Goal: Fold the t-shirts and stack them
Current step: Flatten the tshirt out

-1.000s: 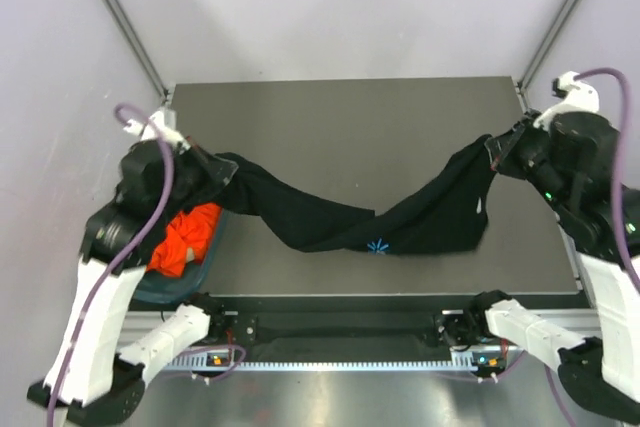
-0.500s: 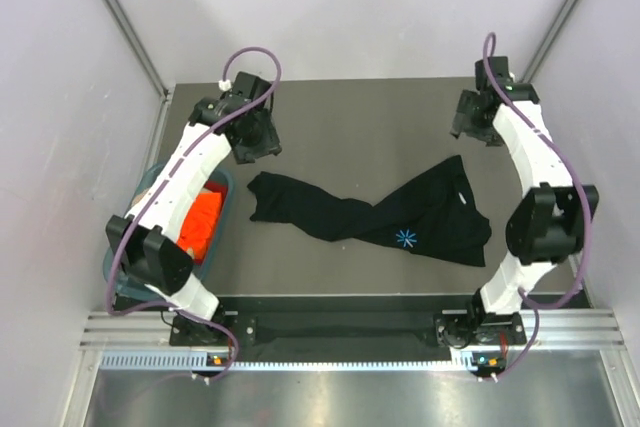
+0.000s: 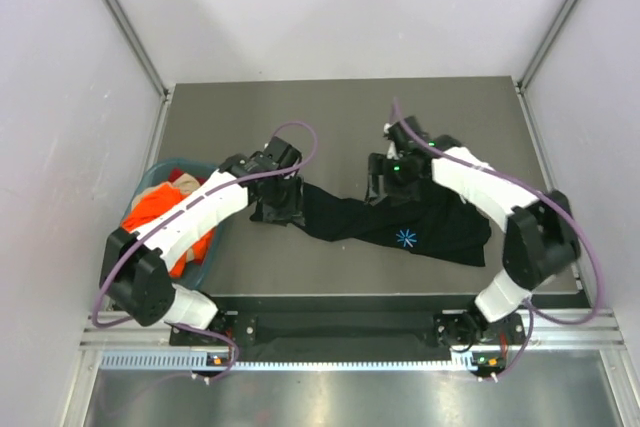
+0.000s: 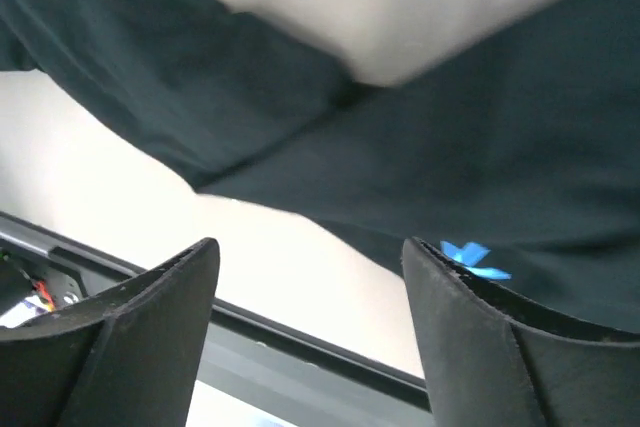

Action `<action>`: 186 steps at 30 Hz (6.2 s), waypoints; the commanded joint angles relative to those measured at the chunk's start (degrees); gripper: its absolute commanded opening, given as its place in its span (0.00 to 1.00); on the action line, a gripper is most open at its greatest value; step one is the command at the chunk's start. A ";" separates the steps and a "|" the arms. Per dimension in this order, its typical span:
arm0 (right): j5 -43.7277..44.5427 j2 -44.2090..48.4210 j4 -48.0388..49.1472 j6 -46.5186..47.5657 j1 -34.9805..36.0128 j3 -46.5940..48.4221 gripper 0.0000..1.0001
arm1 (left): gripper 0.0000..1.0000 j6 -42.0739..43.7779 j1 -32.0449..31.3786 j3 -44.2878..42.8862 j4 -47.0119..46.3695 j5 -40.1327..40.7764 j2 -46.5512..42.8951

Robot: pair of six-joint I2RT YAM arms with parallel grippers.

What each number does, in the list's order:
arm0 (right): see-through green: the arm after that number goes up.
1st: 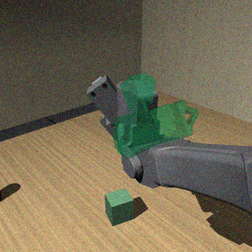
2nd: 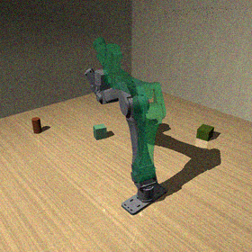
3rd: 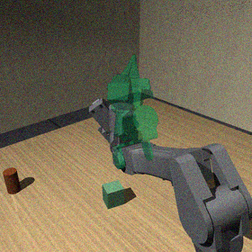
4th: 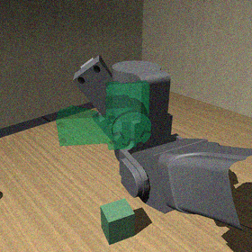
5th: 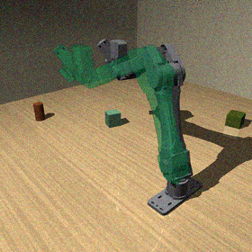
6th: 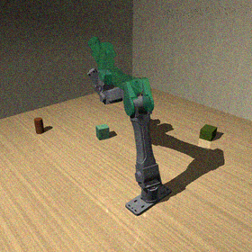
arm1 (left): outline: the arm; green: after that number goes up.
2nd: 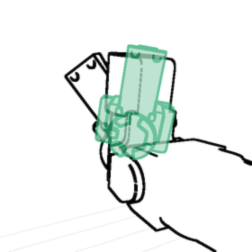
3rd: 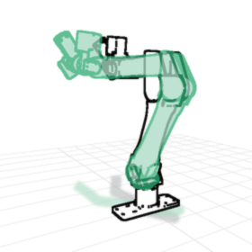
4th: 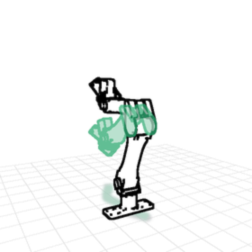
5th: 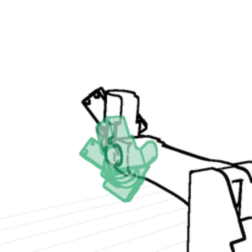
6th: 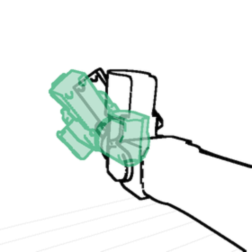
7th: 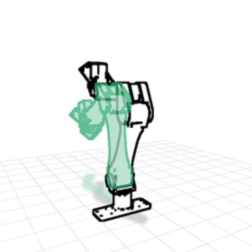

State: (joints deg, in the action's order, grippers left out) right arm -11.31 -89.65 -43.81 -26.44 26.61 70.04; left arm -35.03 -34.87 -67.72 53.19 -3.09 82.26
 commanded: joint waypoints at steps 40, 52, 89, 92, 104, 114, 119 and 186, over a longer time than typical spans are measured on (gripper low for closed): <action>19.84 -15.10 8.08 -0.99 -11.92 28.69 0.00 | 0.52 -1.63 0.16 -2.94 -4.67 7.42 -2.99; 17.29 2.61 2.77 5.86 -26.16 -0.22 0.73 | 0.60 3.38 -9.50 -10.92 -18.90 -5.69 18.71; 10.43 12.21 -7.61 4.55 -23.54 -7.72 0.72 | 0.83 20.51 -0.63 -65.27 -14.34 32.28 43.62; 7.63 11.43 -6.64 5.25 -21.70 -9.13 0.71 | 0.83 19.30 -0.64 -58.86 -11.45 28.60 38.71; -3.90 8.70 15.49 -17.30 -6.40 -21.17 0.50 | 0.52 8.14 -3.80 -17.82 -10.30 15.49 10.32; 0.67 5.80 23.77 -26.03 -4.90 -27.41 0.43 | 0.50 1.72 -4.33 -3.91 -8.63 15.39 -1.48; 1.90 3.61 24.39 -28.93 -3.50 -27.76 0.39 | 0.53 0.22 -4.24 -2.85 -6.26 18.81 -1.75; 20.63 17.85 -17.89 1.47 -10.26 9.14 0.00 | 0.97 15.52 12.64 -47.36 -14.34 25.95 30.35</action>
State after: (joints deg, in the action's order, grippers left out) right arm 8.91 -69.49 -60.69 -27.59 18.04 72.93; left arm -19.53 -20.80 -123.00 38.20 24.47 122.23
